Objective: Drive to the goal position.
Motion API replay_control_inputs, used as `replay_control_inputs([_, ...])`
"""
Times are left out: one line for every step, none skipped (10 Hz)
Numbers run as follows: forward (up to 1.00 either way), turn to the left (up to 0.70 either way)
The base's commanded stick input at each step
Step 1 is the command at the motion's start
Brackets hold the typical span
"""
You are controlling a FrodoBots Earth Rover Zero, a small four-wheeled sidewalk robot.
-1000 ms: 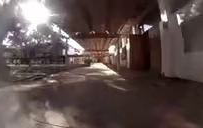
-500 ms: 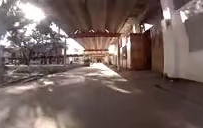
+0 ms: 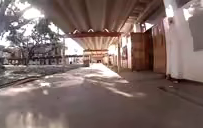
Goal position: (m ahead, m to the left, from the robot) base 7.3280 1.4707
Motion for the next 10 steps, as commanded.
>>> replay_control_inputs([0.5, 0.0])
replay_control_inputs([0.5, 0.0])
replay_control_inputs([0.5, 0.0])
replay_control_inputs([0.5, 0.0])
replay_control_inputs([0.5, 0.0])
replay_control_inputs([0.5, 0.0])
replay_control_inputs([0.5, 0.0])
replay_control_inputs([0.5, 0.0])
replay_control_inputs([0.5, 0.0])
replay_control_inputs([0.5, 0.0])
